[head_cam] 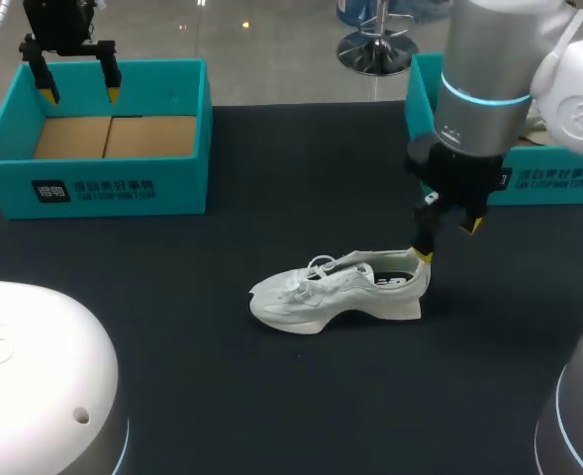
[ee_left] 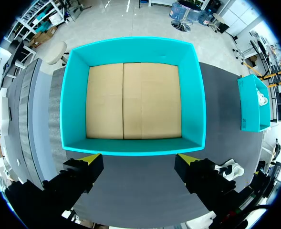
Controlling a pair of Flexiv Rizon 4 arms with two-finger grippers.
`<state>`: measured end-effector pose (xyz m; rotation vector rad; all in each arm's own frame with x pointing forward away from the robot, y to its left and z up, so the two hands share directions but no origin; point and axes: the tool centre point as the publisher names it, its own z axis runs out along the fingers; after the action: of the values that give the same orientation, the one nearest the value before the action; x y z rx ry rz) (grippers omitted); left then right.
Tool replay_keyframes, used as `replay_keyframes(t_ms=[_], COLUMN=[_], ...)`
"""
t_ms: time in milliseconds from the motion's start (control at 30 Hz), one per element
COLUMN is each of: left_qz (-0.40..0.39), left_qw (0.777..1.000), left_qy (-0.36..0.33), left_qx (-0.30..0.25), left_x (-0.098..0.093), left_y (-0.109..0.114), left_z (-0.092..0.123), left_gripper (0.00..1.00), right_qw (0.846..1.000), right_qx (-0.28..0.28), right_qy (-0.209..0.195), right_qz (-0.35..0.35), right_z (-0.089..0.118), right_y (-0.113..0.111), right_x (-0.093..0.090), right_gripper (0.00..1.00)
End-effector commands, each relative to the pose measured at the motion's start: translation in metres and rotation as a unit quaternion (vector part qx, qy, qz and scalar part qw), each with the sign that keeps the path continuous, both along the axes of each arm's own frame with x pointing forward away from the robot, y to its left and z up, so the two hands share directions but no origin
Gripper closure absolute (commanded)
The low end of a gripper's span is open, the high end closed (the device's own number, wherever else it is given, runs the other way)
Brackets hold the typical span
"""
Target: Take the shoe out of the shoebox, open the shoe tongue, remove and reinsert the insole, then place the shoe into the shoebox
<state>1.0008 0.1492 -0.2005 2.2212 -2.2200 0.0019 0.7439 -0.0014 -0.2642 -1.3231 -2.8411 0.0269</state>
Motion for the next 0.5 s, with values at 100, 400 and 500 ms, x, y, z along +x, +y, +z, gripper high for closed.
replay_keyframes(t_ms=[100, 400, 500], left_qz=[0.0, 0.0, 0.0], left_qw=[1.0, 1.0, 1.0], left_qy=[0.0, 0.0, 0.0], left_qx=[0.0, 0.0, 0.0], left_x=[0.0, 0.0, 0.0], left_y=[0.0, 0.0, 0.0], left_z=[0.0, 0.0, 0.0], left_gripper=[0.0, 0.0, 0.0], right_qw=[0.976, 0.913, 0.885], right_qx=[0.027, 0.031, 0.058], right_qy=[0.004, -0.084, -0.114], right_qz=[0.217, 0.398, 0.447], right_z=[-0.002, 0.007, 0.012], right_y=[-0.004, -0.01, -0.021], right_x=[-0.001, 0.006, 0.007], right_gripper=[0.0, 0.0, 0.0])
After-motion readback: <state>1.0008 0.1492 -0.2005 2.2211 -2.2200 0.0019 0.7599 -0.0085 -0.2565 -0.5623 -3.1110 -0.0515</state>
